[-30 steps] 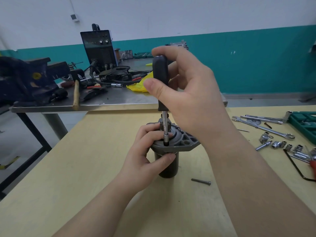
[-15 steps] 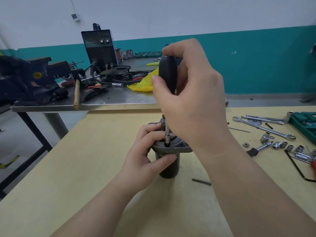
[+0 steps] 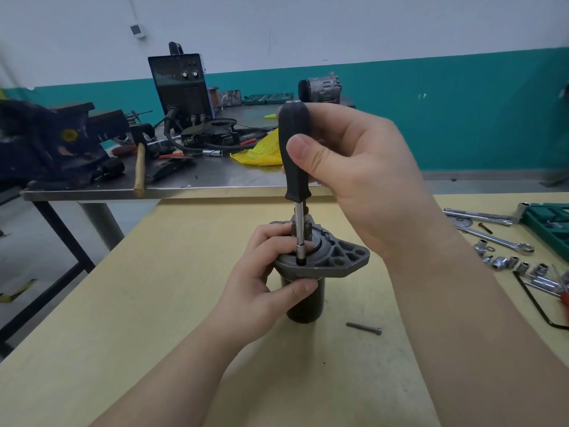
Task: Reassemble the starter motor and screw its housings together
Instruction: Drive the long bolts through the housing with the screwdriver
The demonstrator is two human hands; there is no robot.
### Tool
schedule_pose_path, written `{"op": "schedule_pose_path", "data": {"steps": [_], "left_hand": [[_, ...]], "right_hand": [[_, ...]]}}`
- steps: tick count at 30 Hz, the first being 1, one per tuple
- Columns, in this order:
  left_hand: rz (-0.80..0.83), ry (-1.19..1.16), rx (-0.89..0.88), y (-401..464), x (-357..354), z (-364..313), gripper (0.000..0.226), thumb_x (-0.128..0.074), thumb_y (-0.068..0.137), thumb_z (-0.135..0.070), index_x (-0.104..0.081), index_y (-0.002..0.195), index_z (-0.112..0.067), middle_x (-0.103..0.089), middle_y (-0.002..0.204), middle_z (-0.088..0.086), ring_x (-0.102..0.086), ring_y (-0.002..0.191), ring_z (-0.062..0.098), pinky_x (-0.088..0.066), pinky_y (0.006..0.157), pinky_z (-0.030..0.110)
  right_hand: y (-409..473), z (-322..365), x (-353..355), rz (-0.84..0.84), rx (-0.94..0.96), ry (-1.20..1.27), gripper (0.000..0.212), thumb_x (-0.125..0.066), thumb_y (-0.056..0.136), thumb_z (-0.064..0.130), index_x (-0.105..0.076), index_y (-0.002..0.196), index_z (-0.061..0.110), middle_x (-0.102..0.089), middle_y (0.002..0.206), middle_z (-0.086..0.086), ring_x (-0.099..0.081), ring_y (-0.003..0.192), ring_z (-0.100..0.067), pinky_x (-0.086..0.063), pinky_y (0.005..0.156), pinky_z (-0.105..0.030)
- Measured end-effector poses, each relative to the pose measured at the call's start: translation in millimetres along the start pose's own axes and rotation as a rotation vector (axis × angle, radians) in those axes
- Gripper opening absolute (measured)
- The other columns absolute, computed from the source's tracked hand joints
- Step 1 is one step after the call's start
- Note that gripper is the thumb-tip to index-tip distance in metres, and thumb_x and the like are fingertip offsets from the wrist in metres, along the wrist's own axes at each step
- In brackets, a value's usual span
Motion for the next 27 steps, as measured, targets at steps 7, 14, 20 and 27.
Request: {"op": "schedule_pose_path", "data": {"steps": [7,14,20,27], "left_hand": [[-0.004,-0.05,-0.004,0.4,-0.2,-1.0,0.041,-0.085,0.083,-0.018,-0.076,0.12,-0.03,-0.058,0.136,0.002,-0.053,0.139,0.035,-0.05,0.11,0.057],[-0.01,-0.056,0.019,-0.2,-0.9,0.1,0.041,-0.086,0.083,-0.019,-0.077,0.122,-0.029,-0.057,0.137,0.001,-0.053,0.14,0.034,-0.047,0.115,0.059],[0.004,-0.053,0.036,0.7,-0.6,-0.2,0.041,-0.085,0.084,-0.019,-0.077,0.122,-0.029,-0.057,0.138,-0.001,-0.052,0.141,0.034,-0.045,0.115,0.062],[0.003,-0.052,0.028,0.8,-0.2,-0.6,0.042,-0.085,0.084,-0.019,-0.076,0.124,-0.03,-0.056,0.138,-0.003,-0.055,0.137,0.032,-0.046,0.115,0.059]], "right_hand": [[-4.3,9.2,-9.5,-0.171,0.056,-0.195,0.019,-0.083,0.088,0.033,-0.067,0.098,0.033,-0.071,0.081,0.02,-0.068,0.078,0.001,-0.061,0.076,-0.026],[-3.9,10.7,-6.2,-0.164,0.046,-0.167,0.017,-0.083,0.089,0.03,-0.071,0.1,0.033,-0.075,0.084,0.018,-0.072,0.082,-0.005,-0.065,0.081,-0.036],[-2.5,5.1,-5.4,-0.193,0.081,-0.119,0.019,-0.08,0.09,0.032,-0.073,0.107,0.035,-0.077,0.089,0.02,-0.074,0.087,-0.007,-0.066,0.083,-0.039],[-5.8,3.8,-8.8,-0.003,0.073,0.086,0.027,-0.069,0.101,0.015,-0.07,0.128,0.019,-0.078,0.103,0.008,-0.077,0.091,-0.024,-0.068,0.076,-0.043]]}}
Point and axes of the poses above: each hand's wrist, its own y-axis towards the middle knuckle, its own x-axis out of the back of the hand, z = x × y, the point moved 2 cm from there along y, towards the middle knuckle
